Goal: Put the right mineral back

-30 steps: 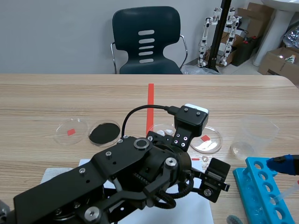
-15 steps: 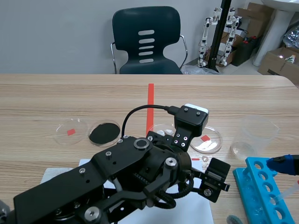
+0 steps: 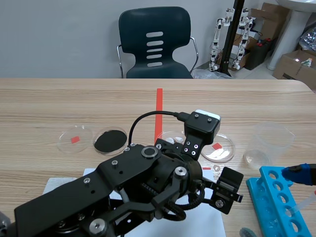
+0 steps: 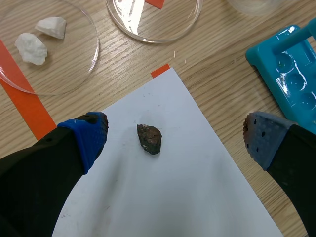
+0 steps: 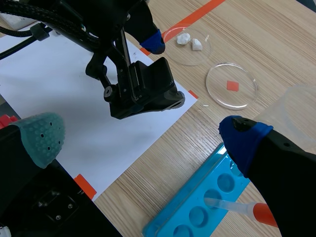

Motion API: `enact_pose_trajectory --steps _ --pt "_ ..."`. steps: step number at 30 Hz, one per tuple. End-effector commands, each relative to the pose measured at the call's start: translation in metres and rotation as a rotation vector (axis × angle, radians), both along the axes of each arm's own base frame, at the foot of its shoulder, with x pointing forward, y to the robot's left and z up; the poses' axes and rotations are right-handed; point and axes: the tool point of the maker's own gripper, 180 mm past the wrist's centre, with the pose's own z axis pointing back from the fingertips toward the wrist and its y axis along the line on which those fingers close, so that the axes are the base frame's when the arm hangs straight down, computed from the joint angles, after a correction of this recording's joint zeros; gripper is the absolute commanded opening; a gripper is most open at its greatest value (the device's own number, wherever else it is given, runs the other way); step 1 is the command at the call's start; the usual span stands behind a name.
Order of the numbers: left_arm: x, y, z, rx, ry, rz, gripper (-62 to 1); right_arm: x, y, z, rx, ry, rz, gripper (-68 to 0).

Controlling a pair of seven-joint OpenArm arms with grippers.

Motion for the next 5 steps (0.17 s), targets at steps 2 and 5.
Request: enact_pose_trajectory --steps 2,5 --pt "0.0048 -0.006 0.0101 -0.029 -0.026 0.001 -3.7 0.0019 0.0047 0.0077 0.028 -0.022 0.004 0.4" --pt "0.0048 -0.006 0.0101 -0.029 -0.026 0.001 -3.7 0.0019 0.0047 0.0077 0.028 -0.022 0.004 0.4"
